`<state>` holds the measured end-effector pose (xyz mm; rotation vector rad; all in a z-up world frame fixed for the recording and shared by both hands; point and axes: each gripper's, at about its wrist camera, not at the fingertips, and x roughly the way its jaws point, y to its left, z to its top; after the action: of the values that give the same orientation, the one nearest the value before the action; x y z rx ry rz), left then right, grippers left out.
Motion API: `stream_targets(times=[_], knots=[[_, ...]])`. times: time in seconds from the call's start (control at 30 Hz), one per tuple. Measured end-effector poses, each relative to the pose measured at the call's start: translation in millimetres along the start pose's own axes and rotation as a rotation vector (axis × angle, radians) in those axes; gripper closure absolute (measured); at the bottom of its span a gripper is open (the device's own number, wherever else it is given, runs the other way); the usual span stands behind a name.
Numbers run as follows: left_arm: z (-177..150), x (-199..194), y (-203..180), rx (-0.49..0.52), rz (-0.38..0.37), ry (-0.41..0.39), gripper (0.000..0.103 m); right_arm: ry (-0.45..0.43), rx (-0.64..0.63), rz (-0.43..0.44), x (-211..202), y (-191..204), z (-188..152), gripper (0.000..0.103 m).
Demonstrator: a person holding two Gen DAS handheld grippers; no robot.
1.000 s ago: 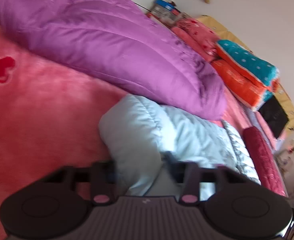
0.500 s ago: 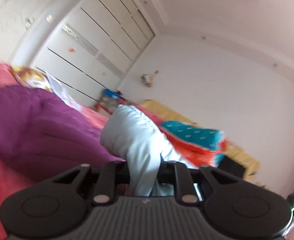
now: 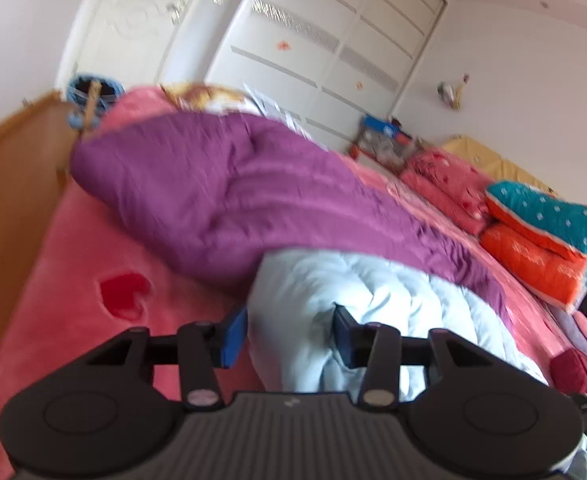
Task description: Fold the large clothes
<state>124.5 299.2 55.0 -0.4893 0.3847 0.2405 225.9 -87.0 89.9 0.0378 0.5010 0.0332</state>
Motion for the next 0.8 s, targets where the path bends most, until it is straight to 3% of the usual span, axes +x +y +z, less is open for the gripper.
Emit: stream_targets(times=[0.13,0.33,0.43,0.57,0.63,0.8], knots=[[2,-16,1,-0.004,0.011,-0.062,0.052,0.028,0.246,-0.075,12,-61,17,0.0],[9,-27,3,-0.017,-0.022,-0.137,0.041,0.14,0.308,-0.139,51,-116,14,0.0],[7,-26,-4,0.009,-0.073,-0.128,0.036,0.17,0.228,-0.188,60,-118,9,0.0],[-3,-25,-23,0.101,-0.12,-0.102,0.035,0.161,0.004,-0.42,66,-110,3,0.0],[-8,-24,-30,0.131,-0.173,-0.076,0.034,0.144,-0.043,-0.505,59,-117,-3,0.0],[-21,-25,-49,0.179,-0.259,-0.031,0.031,0.087,0.104,-0.571,24,-152,-17,0.0]])
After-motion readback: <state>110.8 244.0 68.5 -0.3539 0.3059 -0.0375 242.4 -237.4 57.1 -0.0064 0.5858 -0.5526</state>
